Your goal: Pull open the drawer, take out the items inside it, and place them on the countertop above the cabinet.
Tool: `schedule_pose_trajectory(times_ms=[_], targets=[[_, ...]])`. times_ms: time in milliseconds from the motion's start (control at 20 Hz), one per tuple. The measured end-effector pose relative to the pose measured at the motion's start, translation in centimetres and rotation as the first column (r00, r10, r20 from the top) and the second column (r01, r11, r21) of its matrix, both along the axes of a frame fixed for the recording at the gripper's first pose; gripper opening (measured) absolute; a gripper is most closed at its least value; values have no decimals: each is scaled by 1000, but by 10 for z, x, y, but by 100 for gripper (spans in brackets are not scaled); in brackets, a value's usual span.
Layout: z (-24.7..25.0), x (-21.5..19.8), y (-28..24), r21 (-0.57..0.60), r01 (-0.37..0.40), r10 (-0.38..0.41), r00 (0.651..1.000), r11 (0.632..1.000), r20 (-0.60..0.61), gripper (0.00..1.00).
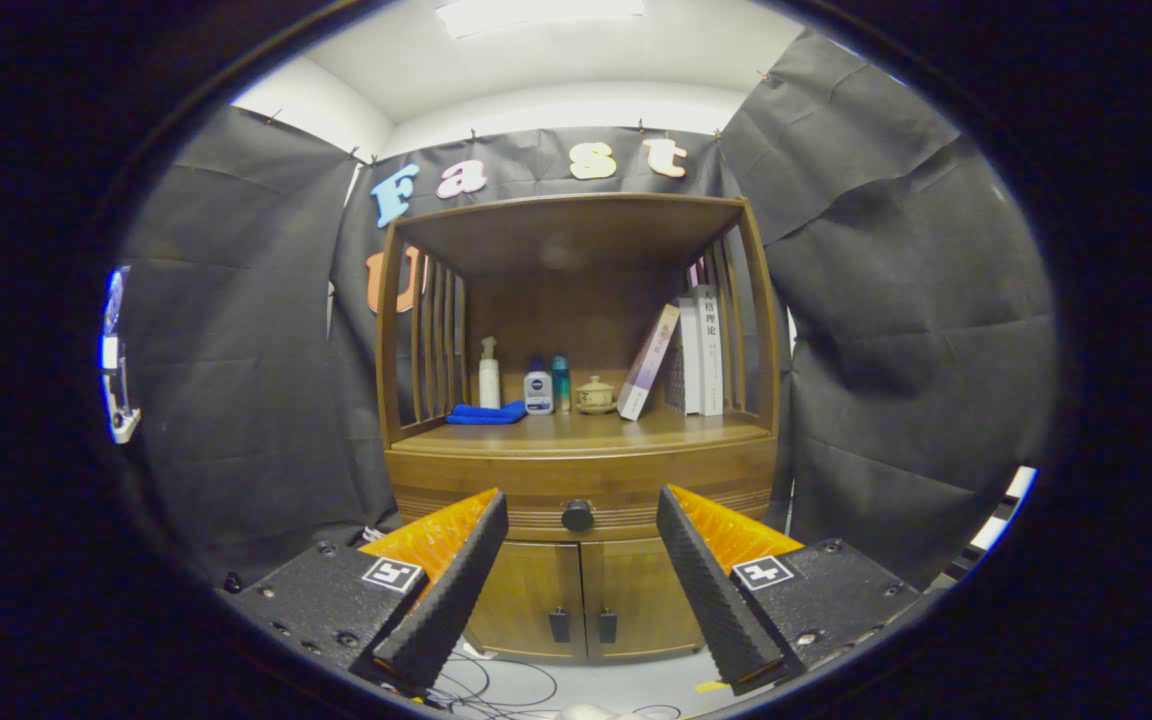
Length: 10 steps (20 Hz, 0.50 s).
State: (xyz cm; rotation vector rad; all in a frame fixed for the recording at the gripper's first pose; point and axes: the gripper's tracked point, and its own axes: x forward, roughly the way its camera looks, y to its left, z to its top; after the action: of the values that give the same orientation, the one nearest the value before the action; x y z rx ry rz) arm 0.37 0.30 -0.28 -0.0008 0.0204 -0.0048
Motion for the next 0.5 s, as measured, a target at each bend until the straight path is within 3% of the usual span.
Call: schedule_pose_trajectory(times_ms=[250,500], targets=[[6,4,4,-33,0,1,1000,999,21,98],[-9,46,9,-16,5,-5,1000,1000,5,98]])
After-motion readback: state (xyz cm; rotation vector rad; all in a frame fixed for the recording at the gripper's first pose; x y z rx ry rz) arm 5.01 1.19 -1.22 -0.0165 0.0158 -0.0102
